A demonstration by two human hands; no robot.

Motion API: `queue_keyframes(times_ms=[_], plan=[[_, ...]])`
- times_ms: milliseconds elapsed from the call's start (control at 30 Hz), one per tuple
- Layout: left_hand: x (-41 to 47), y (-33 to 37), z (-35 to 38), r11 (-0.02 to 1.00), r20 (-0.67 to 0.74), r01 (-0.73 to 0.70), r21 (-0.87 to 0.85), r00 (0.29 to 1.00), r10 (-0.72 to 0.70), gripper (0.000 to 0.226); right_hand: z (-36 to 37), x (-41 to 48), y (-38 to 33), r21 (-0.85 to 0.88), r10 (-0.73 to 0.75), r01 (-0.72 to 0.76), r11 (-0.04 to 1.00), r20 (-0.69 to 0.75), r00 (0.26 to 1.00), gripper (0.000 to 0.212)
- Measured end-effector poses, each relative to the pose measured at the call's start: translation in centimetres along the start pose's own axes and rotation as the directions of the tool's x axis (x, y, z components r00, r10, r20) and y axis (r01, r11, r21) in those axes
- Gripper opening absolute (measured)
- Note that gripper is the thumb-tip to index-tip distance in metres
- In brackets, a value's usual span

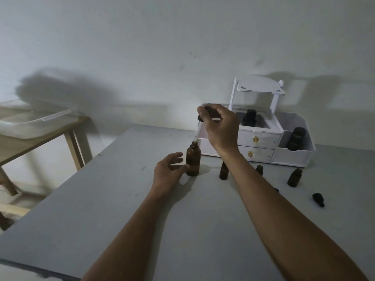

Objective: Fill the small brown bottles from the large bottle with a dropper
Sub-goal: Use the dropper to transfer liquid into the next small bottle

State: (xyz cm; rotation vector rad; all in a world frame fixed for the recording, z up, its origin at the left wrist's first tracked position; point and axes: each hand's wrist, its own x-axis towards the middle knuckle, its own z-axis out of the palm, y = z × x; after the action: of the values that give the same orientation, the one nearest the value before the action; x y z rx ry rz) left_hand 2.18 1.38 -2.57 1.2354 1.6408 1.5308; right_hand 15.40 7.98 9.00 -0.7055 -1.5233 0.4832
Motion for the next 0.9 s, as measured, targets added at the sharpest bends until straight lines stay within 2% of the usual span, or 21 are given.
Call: queue_keyframes(times_ms=[133, 233, 367, 533, 633, 733, 900], plan=[[-2.3, 1.0, -0.1, 0.998, -0.013, 0.054, -0.036, 0.998, -0.055, 0.022, -1.6, 0.5, -1.4, 0.053, -0.024, 0.027, 0.998, -0.044, 0.999, 0.013], [-4.3, 2.0, 0.8, 0.996, 0.017, 0.067, -0.057, 0.998, -0.066, 0.015, -3.7, 0.3, -1.7, 0.069, -0.032, 0.037, 0.997, -0.064, 0.997, 0.006], [-6.4, 2.7, 3.3, 0.996, 0.128, 0.082, -0.032, 0.989, -0.077, 0.018, -7.5, -0.5, -0.8, 0.045, -0.022, 0.027, 0.999, -0.108, 0.994, 0.009], [-7.6, 3.2, 7.5, 0.998, 0.362, -0.012, 0.065, 0.932, -0.012, 0.023, -12.4, -1.2, 1.8, -0.036, 0.077, -0.087, 0.996, -0.214, 0.974, 0.016], [-7.7, 3.7, 10.5, 0.994, 0.426, -0.063, 0.092, 0.904, 0.018, 0.03, -14.6, -1.3, 3.2, -0.049, 0.102, -0.122, 0.991, -0.301, 0.948, 0.016], [-7.2, 3.9, 13.2, 0.99, 0.424, -0.097, 0.103, 0.904, 0.045, 0.039, -15.8, -1.4, 4.5, -0.058, 0.109, -0.139, 0.989, -0.361, 0.926, 0.019], [-5.5, 4.4, 16.4, 0.999, 0.295, -0.022, 0.048, 0.955, 0.007, 0.049, -16.3, -1.8, 5.7, -0.127, 0.07, -0.12, 0.985, -0.341, 0.937, 0.024]])
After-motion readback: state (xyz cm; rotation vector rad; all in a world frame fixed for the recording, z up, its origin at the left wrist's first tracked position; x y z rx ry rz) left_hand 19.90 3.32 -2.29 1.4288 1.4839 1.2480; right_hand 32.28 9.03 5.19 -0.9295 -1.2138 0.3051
